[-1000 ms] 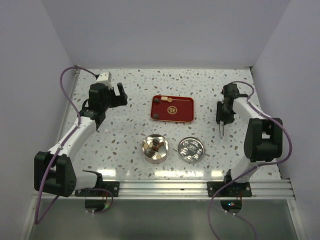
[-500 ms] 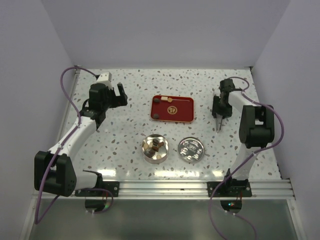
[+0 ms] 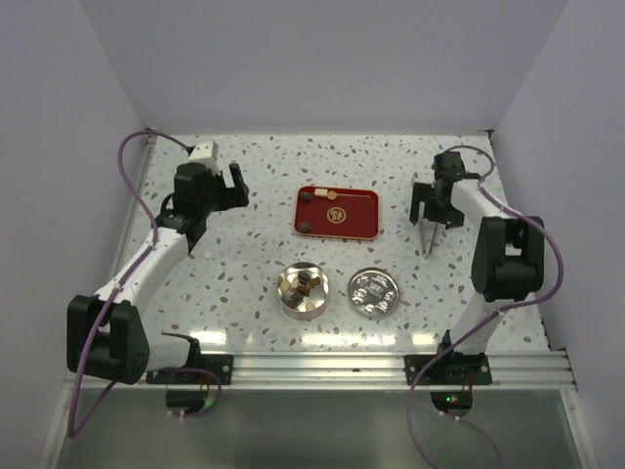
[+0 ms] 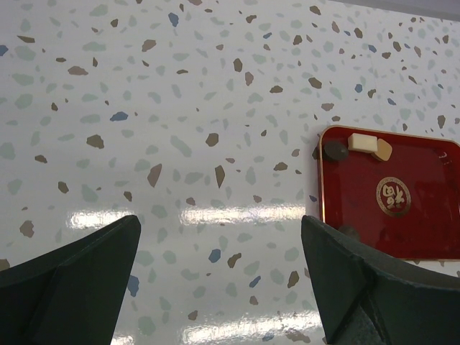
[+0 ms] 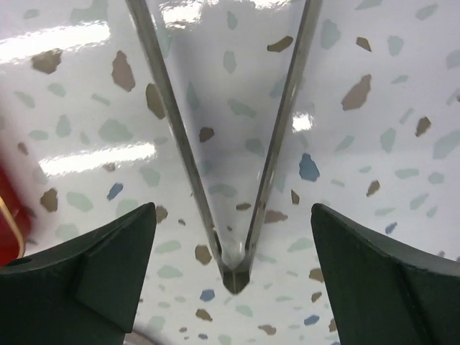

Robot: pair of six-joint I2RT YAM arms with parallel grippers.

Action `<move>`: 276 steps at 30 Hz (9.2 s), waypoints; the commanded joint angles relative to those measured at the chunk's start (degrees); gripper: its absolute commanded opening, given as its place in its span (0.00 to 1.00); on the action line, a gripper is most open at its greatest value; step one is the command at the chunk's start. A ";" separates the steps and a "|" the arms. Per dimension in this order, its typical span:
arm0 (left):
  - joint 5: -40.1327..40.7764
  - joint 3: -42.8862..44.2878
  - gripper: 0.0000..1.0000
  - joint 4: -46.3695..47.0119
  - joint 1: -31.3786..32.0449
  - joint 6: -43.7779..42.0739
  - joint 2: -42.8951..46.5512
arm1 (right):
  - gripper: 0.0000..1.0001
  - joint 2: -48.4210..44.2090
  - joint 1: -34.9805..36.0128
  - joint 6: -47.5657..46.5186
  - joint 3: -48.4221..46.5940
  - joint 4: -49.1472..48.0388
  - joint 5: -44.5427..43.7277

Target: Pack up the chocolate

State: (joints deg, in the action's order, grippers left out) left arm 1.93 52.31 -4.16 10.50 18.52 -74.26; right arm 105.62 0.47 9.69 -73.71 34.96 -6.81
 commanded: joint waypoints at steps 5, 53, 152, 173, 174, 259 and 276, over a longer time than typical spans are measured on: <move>0.18 2.70 1.00 0.21 -0.22 0.64 0.52 | 0.91 -19.12 6.28 1.56 4.89 1.51 0.48; 4.30 4.81 1.00 -2.43 4.44 -0.16 2.10 | 0.21 -15.18 21.77 10.17 28.45 -1.91 5.58; -34.55 -0.55 0.00 32.22 23.78 12.07 -8.10 | 0.30 -31.44 21.94 5.34 -1.26 1.69 24.83; -8.79 -4.13 0.00 26.21 23.07 -20.33 2.96 | 0.71 -31.19 20.27 11.47 -11.10 2.75 28.94; -9.14 -5.02 0.00 27.96 23.25 -22.37 3.85 | 0.71 -30.57 19.75 12.88 -11.36 1.70 30.52; 19.50 -25.51 0.60 90.38 55.68 -101.76 -9.41 | 0.00 -27.75 15.97 44.88 15.97 -23.70 65.70; 17.32 -29.37 1.00 81.78 49.80 -74.43 4.11 | 0.00 -29.07 15.88 55.25 16.50 -36.89 63.94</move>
State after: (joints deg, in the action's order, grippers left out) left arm 21.30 23.29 70.52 61.91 -66.13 -74.32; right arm 78.04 16.25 63.13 -56.97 3.90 57.43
